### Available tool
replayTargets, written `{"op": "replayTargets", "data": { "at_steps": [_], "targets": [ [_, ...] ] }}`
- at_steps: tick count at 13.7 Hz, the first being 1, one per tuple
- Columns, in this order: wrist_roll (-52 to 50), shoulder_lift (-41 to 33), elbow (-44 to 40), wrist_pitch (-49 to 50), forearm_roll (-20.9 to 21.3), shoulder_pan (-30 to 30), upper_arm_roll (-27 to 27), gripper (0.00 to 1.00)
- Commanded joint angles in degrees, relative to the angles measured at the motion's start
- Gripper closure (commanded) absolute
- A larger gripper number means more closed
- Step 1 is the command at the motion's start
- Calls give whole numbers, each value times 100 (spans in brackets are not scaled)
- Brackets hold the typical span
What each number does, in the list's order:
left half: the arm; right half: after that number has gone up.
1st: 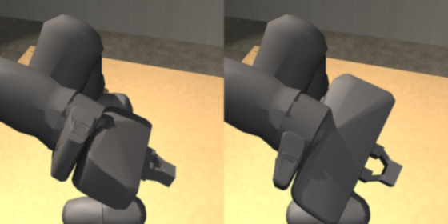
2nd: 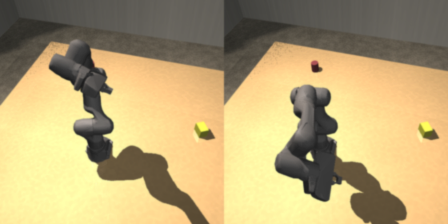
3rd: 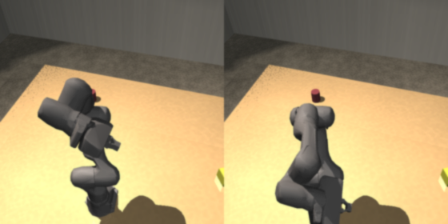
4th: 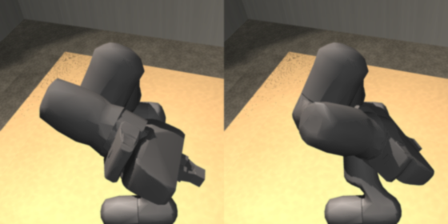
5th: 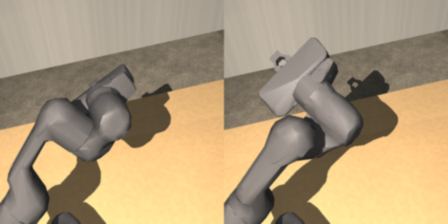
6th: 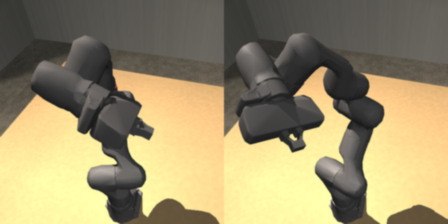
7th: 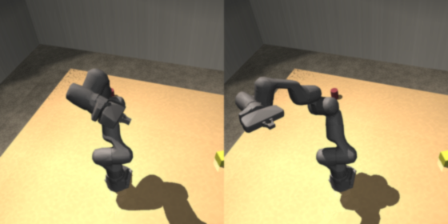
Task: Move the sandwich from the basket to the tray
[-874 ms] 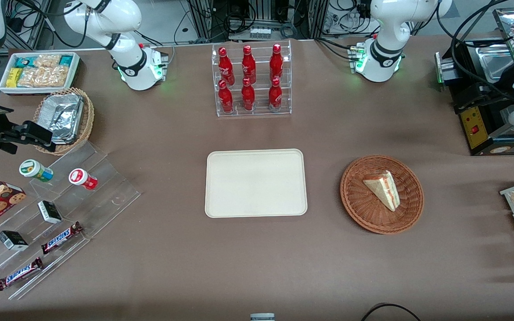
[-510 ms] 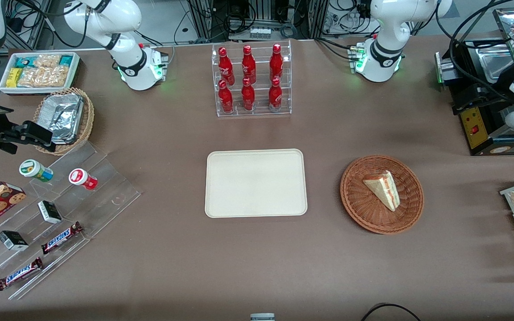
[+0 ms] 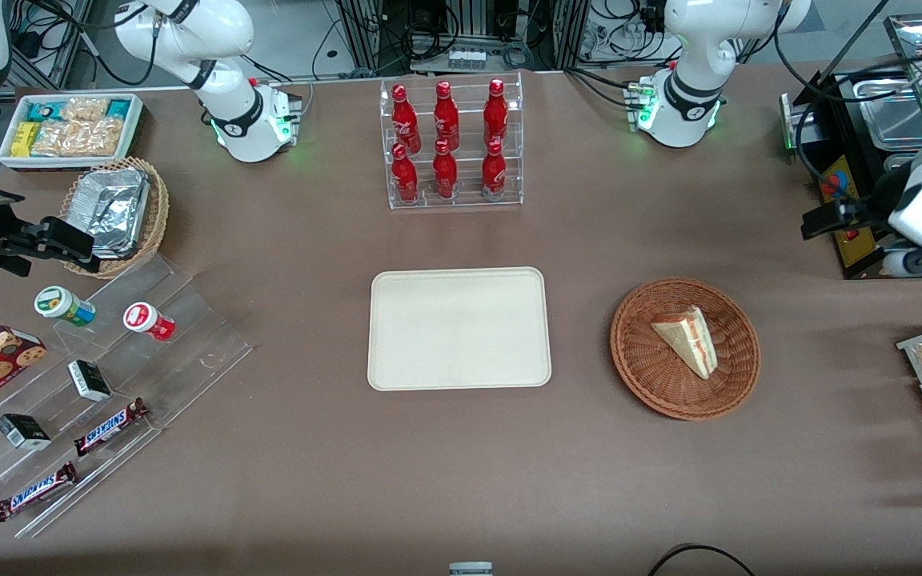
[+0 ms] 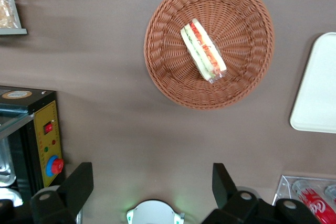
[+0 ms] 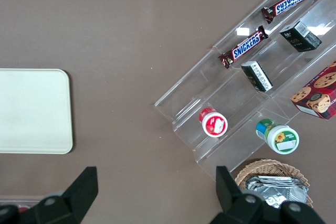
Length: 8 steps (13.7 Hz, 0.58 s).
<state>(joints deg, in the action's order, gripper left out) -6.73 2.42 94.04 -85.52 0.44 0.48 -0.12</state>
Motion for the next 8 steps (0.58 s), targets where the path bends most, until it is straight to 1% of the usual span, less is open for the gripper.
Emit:
{"op": "replayTargets", "data": {
  "at_steps": [1,2,5,8],
  "targets": [
    [-606,-224,622,-473,52,13,20,0],
    [-1106,-277,868,-788,52,13,38,0],
    [-1803,-426,1589,-1588,44,57,64,0],
    [-2882,-479,2230,-2414,44,75,309,0]
  ]
}}
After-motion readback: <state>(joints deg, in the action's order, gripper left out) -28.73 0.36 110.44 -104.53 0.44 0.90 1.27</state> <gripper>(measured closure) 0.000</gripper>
